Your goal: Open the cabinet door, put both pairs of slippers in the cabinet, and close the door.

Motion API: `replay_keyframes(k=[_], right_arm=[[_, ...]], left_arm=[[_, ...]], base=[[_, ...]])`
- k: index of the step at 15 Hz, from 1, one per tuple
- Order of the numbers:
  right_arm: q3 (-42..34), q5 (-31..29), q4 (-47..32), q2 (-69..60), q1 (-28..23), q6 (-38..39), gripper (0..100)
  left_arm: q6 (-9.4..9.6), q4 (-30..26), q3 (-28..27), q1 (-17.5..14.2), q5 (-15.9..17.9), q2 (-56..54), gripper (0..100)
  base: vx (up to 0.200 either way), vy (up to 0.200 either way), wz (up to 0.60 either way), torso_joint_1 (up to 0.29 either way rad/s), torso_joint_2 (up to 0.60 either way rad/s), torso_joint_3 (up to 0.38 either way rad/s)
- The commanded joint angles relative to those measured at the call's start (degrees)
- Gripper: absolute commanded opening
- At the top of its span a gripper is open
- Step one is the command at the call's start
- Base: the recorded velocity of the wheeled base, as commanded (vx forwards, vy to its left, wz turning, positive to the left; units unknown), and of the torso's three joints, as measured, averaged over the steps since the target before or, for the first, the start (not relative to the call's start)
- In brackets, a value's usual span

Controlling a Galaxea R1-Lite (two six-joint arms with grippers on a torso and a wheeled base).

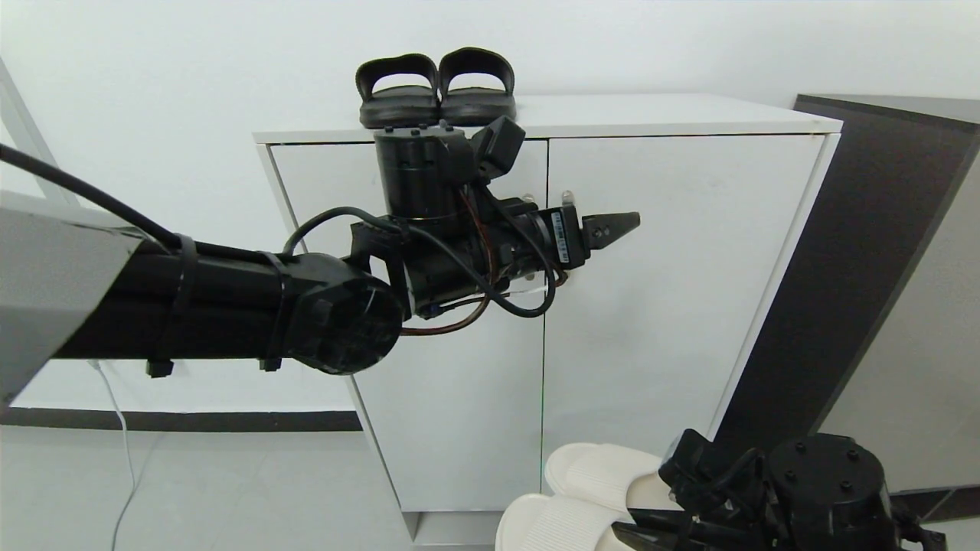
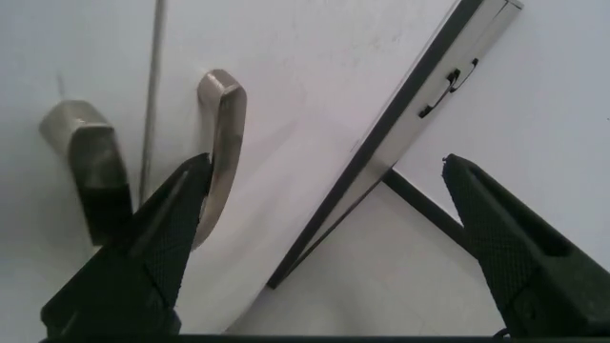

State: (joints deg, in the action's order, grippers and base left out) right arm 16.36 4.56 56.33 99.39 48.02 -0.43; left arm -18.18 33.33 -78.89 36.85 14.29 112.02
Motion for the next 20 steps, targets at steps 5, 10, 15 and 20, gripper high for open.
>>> replay_keyframes(k=[5, 10, 15, 20], right_arm=[[-0.6, 0.1, -0.1, 0.5, 0.1, -0.9, 0], [-5.4, 8.2, 5.3, 0.1, 0.1, -1.2, 0], [-8.5, 12.1, 10.9, 1.2, 0.1, -3.5, 0], [-9.9, 12.4, 12.1, 0.9, 0.1, -3.7, 0]], left_arm=[[-0.19, 0.7, 0.8, 0.0, 0.0, 0.8, 0], [-0.11, 1.9, 8.3, 1.0, 0.0, -4.4, 0], [-0.02, 3.8, 18.3, 6.0, -0.1, -13.4, 0], [-0.02, 3.8, 24.7, 7.6, -0.6, -19.0, 0]], base=[[0.000, 0.000, 0.00, 0.000, 0.00, 0.000], [0.000, 0.000, 0.00, 0.000, 0.00, 0.000], [0.000, 0.000, 0.00, 0.000, 0.00, 0.000], [0.000, 0.000, 0.00, 0.000, 0.00, 0.000]])
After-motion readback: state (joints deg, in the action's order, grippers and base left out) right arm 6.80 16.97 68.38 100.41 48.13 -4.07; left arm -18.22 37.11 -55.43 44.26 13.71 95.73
